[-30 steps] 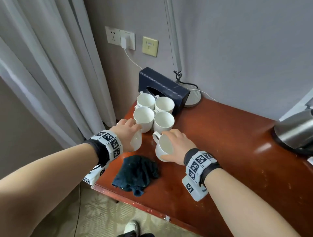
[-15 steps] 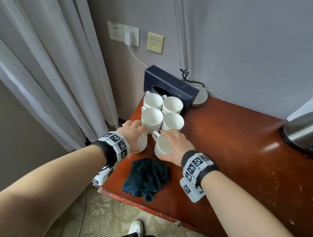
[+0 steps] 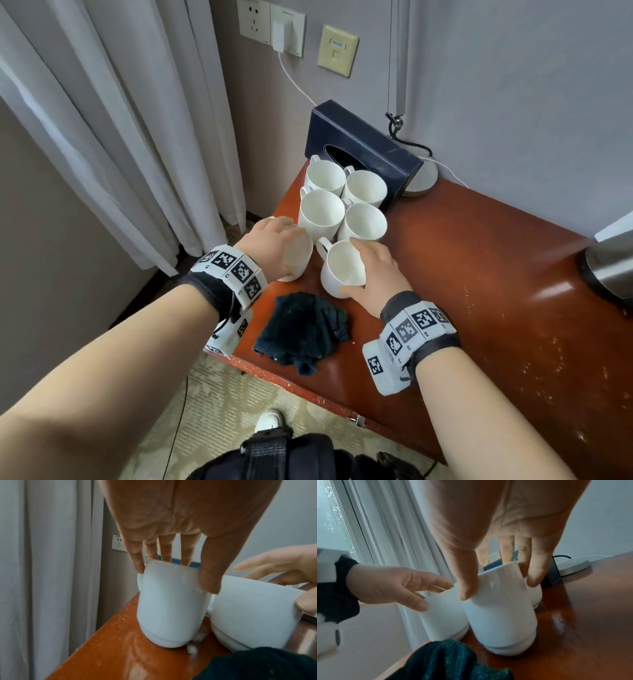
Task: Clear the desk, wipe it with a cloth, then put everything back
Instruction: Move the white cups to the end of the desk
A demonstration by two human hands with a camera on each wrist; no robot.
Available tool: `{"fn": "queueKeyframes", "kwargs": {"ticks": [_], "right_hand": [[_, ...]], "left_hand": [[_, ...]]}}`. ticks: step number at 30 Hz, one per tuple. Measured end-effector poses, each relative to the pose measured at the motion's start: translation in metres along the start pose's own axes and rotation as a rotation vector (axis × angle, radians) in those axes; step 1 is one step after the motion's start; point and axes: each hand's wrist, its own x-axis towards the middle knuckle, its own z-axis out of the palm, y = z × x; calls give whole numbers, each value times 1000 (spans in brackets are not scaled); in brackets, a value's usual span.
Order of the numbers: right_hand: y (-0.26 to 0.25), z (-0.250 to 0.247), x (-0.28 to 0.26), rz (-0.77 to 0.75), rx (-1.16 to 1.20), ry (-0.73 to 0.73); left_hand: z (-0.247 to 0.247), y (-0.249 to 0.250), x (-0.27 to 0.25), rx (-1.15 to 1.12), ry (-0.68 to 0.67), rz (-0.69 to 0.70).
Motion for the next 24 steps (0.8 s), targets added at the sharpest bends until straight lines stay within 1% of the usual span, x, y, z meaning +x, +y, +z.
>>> {"fn": "queueKeyframes", "kwargs": {"ticks": [8,12,15,19,24], "right_hand": [[-4,10,-4,54,123,60],[0,7,-14,75,200,141],[9,-2,-26,95,193,209],[29,-26,-51,139,183,287],[77,-52,-95,198,219,393]], "left_hand": [[5,3,-3,-32,-4,-48],[1,13,-11,-19,75,-36],[-1,26,-18,-23,139,-14],[-1,61,-29,-45,185,12],[9,119,-40,-90,223,57]]}}
